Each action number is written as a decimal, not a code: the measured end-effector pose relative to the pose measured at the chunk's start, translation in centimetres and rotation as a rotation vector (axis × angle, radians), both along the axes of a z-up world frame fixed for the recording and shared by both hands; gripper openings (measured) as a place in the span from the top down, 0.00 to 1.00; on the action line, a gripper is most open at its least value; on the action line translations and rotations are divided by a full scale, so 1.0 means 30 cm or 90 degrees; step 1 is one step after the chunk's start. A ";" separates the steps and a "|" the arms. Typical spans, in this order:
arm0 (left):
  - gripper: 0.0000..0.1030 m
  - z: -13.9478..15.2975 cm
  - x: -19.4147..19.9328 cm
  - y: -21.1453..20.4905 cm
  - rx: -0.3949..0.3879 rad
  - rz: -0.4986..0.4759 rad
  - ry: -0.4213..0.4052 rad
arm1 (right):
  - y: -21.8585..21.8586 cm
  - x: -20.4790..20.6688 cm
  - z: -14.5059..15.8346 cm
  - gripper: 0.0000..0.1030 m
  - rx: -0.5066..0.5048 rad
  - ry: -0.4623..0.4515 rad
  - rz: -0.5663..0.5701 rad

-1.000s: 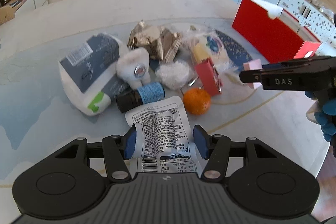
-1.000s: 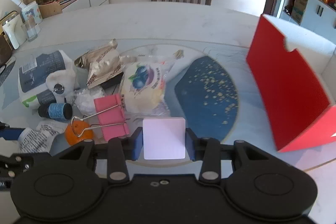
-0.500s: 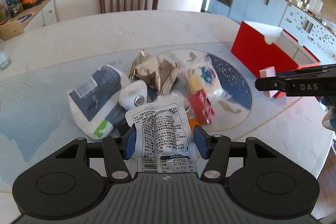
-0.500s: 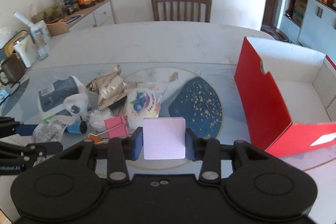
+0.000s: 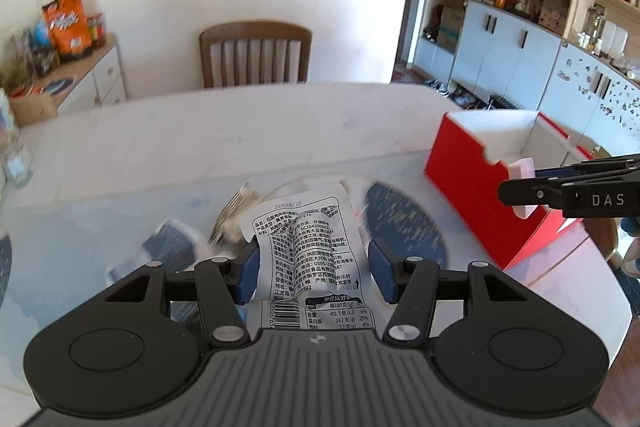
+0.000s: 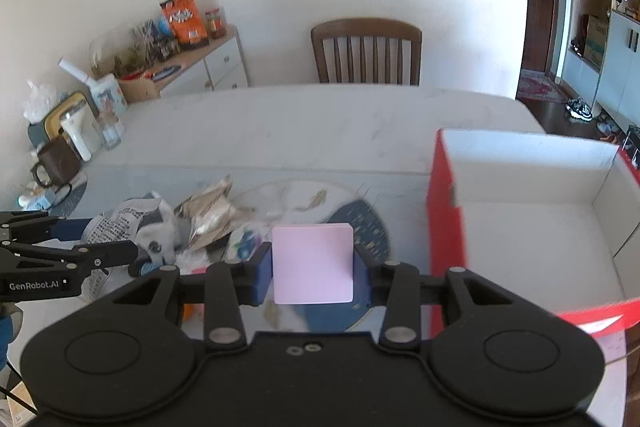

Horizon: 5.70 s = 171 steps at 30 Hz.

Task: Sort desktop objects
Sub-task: 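Carry the pink pad and the snack packet with both tools into the red box, then open the right tool dropping the pink pad while the left tool releases the packet, then withdraw both tools from the box back to the placemat items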

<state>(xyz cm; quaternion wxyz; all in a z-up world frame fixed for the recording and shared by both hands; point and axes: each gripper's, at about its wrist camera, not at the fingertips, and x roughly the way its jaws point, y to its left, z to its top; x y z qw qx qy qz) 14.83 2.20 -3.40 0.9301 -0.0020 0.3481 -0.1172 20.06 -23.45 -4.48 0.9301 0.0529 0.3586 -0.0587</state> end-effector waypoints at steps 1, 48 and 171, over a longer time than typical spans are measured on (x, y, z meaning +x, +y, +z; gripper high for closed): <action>0.46 0.012 0.006 -0.026 0.001 -0.005 -0.005 | -0.020 -0.005 0.012 0.61 -0.001 -0.005 0.001; 0.46 -0.055 0.486 -0.995 0.078 -0.328 0.072 | -0.781 -0.093 -0.046 0.61 -0.021 0.086 -0.132; 0.02 -0.020 0.133 0.087 0.006 -0.193 0.011 | 0.052 -0.014 -0.002 0.01 -0.035 -0.010 -0.055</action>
